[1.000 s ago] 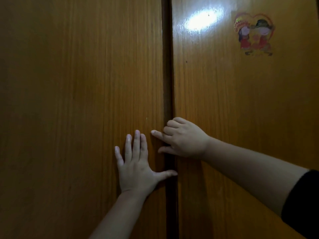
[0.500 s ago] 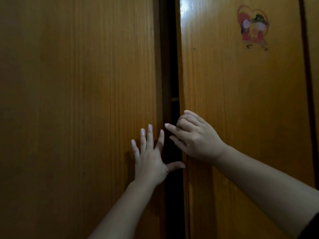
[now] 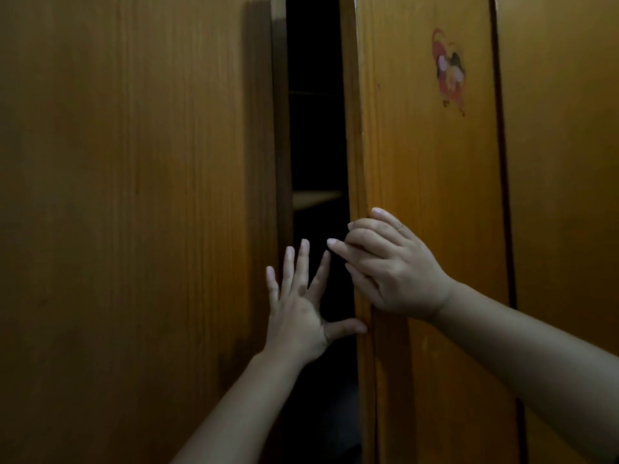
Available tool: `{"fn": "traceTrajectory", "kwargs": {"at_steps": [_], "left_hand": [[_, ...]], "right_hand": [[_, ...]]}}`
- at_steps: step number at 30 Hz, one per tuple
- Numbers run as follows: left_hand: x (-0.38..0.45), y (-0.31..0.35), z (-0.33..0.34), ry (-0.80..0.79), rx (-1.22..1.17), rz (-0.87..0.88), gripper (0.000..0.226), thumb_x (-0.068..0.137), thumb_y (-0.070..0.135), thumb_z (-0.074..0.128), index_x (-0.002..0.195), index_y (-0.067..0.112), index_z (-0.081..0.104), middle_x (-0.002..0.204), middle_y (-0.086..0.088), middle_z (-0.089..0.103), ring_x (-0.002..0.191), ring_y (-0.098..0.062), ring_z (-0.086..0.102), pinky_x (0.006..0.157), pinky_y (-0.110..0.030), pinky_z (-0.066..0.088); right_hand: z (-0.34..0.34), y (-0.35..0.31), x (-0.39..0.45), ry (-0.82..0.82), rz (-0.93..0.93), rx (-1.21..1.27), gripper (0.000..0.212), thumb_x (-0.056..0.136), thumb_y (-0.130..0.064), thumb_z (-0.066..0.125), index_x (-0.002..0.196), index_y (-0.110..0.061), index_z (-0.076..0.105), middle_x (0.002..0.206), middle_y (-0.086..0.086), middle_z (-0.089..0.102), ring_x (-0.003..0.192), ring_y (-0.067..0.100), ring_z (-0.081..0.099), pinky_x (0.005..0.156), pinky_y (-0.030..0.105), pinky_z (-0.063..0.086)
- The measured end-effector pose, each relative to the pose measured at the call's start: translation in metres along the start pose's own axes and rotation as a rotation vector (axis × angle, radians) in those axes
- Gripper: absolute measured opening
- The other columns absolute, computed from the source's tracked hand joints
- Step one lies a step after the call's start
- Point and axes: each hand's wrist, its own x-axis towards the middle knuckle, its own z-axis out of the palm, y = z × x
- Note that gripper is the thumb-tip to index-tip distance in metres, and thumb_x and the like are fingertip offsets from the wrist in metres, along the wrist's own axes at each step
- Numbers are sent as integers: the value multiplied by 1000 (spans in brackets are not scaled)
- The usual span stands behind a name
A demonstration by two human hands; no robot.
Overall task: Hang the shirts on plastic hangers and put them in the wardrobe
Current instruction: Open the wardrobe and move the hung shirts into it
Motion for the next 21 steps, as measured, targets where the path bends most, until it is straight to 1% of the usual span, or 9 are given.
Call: {"fn": "traceTrajectory", "kwargs": {"at_steps": [3,5,7,8,10,12,14,18,21], "left_hand": [[-1,23,-2,44,-93,84,109,58,99,7,149,42,-12,153,9,-32,141,-13,-31,108,-35,-31],[-3,41,0,45,-158,158,100,66,94,12,150,43,-7,157,8,-23,144,-14,-25,113,-38,-24],[-7,61,3,39,-204,224,90,74,88,12,150,42,-3,160,10,-17,146,-14,-21,116,-41,-17],[-9,73,4,39,-214,245,85,77,86,10,150,43,-4,159,12,-16,146,-13,-20,117,-40,-16],[-11,95,7,47,-239,279,77,81,83,8,147,48,-8,159,15,-15,146,-10,-18,117,-34,-16],[-12,119,8,53,-267,308,72,83,80,8,146,49,-10,159,14,-12,146,-9,-17,116,-31,-16],[-11,137,10,60,-289,327,73,84,79,9,147,46,-8,159,13,-8,147,-9,-15,117,-32,-14],[-13,188,12,32,-343,341,84,81,81,6,151,34,3,159,14,-6,146,-6,-17,117,-32,-15],[-11,225,14,4,-353,352,86,79,83,7,150,35,-2,156,19,-11,144,-3,-21,116,-30,-17]], "right_hand": [[-27,6,-9,-41,3,-29,38,97,-26,42,127,-10,58,116,9,64,121,22,50,113,43,29],[-46,12,-17,-72,-3,-52,41,98,-29,38,131,-10,54,124,9,61,126,22,46,114,44,26],[-66,18,-25,-99,-2,-72,43,99,-32,35,133,-11,52,131,9,57,131,21,42,115,45,23],[-76,21,-29,-107,-1,-82,43,99,-33,34,133,-12,51,134,9,56,133,21,40,116,46,22],[-96,28,-37,-120,-1,-87,43,100,-33,32,134,-13,50,136,8,53,134,21,38,116,46,21],[-117,36,-46,-131,1,-94,43,100,-33,33,135,-13,48,137,8,52,135,21,38,116,47,21],[-134,43,-54,-135,-6,-106,42,99,-32,34,135,-14,46,138,8,51,135,21,37,116,47,21],[-179,60,-76,-172,4,-162,42,99,-32,34,136,-15,42,141,6,43,136,21,35,116,46,21],[-211,73,-92,-236,49,-208,44,99,-35,31,137,-15,41,142,8,44,137,22,32,116,46,21]]}}
